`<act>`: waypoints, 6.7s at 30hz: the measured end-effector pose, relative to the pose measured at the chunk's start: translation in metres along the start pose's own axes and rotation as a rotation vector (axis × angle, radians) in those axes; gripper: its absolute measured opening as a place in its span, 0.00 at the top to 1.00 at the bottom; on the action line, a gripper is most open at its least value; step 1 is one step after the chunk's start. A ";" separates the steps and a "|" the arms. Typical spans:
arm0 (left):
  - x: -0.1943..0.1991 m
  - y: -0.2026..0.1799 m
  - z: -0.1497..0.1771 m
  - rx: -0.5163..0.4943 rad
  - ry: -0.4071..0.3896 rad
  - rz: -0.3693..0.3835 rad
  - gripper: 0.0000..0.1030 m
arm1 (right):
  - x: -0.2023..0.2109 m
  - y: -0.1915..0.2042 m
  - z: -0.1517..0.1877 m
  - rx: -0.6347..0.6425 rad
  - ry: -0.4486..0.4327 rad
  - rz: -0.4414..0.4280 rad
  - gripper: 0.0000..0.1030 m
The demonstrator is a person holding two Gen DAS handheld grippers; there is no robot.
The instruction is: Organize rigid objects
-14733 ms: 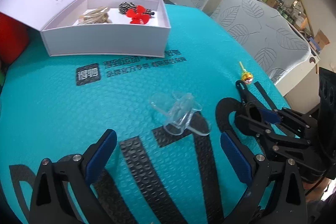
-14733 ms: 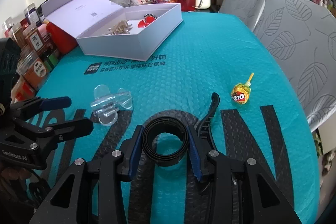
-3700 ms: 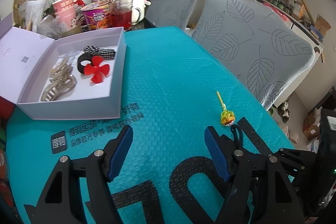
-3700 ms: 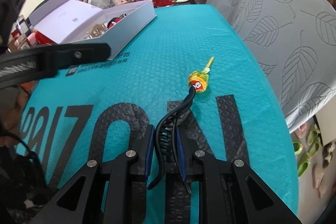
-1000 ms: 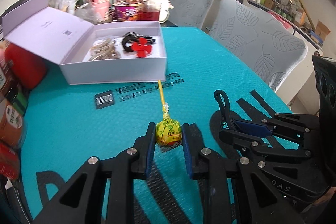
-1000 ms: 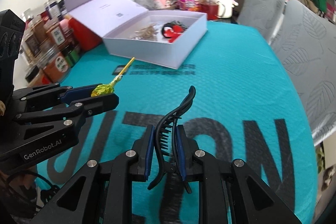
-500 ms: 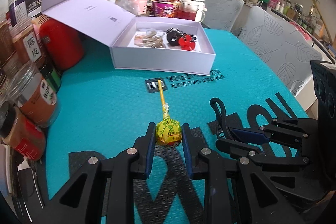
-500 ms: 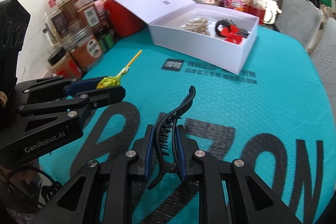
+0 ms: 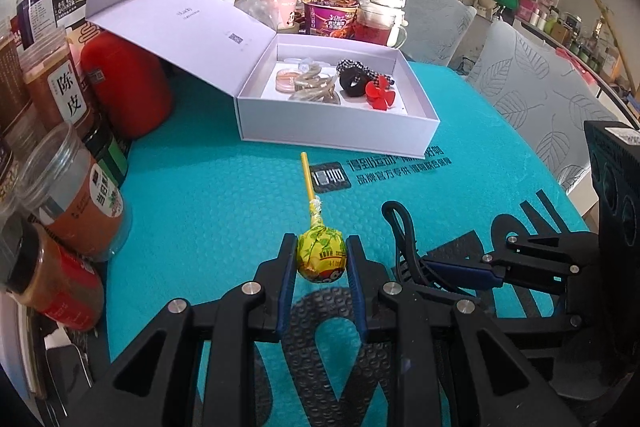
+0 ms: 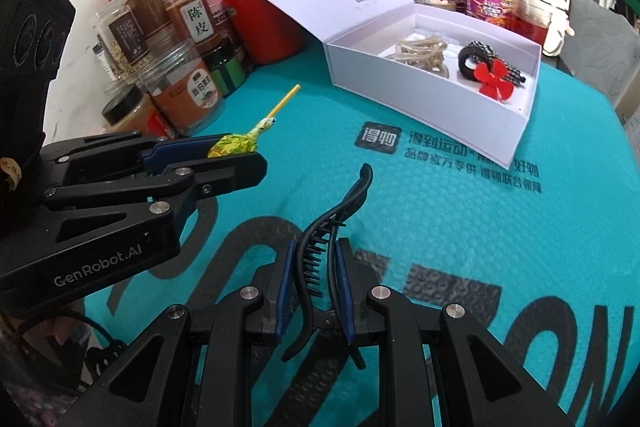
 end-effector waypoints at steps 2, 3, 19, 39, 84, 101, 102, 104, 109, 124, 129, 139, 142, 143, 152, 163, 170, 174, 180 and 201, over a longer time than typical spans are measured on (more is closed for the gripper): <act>0.001 0.002 -0.005 -0.004 -0.010 0.000 0.77 | 0.001 0.000 -0.005 0.003 -0.005 0.002 0.80; 0.001 0.002 -0.008 -0.007 -0.016 -0.001 0.77 | 0.001 0.000 -0.009 0.004 -0.009 0.003 0.80; 0.012 -0.003 -0.070 -0.064 -0.121 0.025 0.77 | 0.025 -0.014 -0.063 0.034 -0.087 0.062 0.80; 0.008 -0.014 -0.156 -0.094 -0.256 0.027 0.77 | 0.064 -0.061 -0.133 0.083 -0.226 0.139 0.80; -0.154 0.031 -0.236 -0.044 -0.124 -0.047 0.77 | -0.050 -0.178 -0.224 -0.053 -0.166 0.124 0.80; -0.195 0.016 -0.221 -0.089 -0.017 -0.020 0.77 | -0.087 -0.185 -0.219 -0.063 -0.099 0.097 0.80; -0.196 0.016 -0.220 -0.092 -0.014 -0.022 0.77 | -0.089 -0.186 -0.218 -0.070 -0.093 0.087 0.80; -0.199 0.016 -0.219 -0.095 -0.009 -0.028 0.77 | -0.093 -0.188 -0.217 -0.077 -0.082 0.079 0.80; -0.210 0.017 -0.215 -0.089 0.030 -0.021 0.77 | -0.101 -0.193 -0.214 -0.092 -0.063 0.078 0.80; -0.228 0.020 -0.208 -0.075 0.116 -0.070 0.77 | -0.112 -0.199 -0.211 -0.106 -0.002 0.097 0.79; -0.231 0.017 -0.205 -0.077 0.145 -0.052 0.77 | -0.112 -0.200 -0.211 -0.109 -0.002 0.108 0.79; -0.230 0.018 -0.206 -0.067 0.170 -0.047 0.76 | -0.102 -0.200 -0.211 -0.121 -0.015 0.123 0.74; -0.227 0.016 -0.206 -0.065 0.171 -0.044 0.76 | -0.098 -0.201 -0.212 -0.125 -0.023 0.136 0.65; -0.224 0.016 -0.207 -0.062 0.169 -0.040 0.76 | -0.096 -0.202 -0.212 -0.123 -0.024 0.141 0.65; -0.201 0.014 -0.215 -0.056 0.116 -0.053 0.76 | -0.075 -0.205 -0.214 -0.115 -0.052 0.208 0.64; -0.177 0.016 -0.217 -0.058 0.096 -0.081 0.76 | -0.051 -0.194 -0.196 -0.129 -0.070 0.252 0.64; -0.146 0.020 -0.218 -0.044 0.059 -0.120 0.76 | -0.029 -0.174 -0.196 -0.093 -0.094 0.262 0.64; -0.122 0.019 -0.219 -0.040 0.027 -0.129 0.76 | -0.009 -0.160 -0.195 -0.072 -0.124 0.267 0.64; -0.081 0.012 -0.219 -0.045 -0.036 -0.137 0.76 | 0.022 -0.139 -0.193 -0.040 -0.176 0.274 0.61; 0.044 0.004 -0.131 -0.032 -0.183 -0.209 0.02 | 0.121 -0.063 -0.126 0.022 -0.322 0.362 0.13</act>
Point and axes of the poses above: each gripper's, at about its wrist camera, not at the fingertips, and x roughly against the way its jaws point, y to its left, z to its underside, the point moved 4 cm from there along -x, roughly the way its jaws point
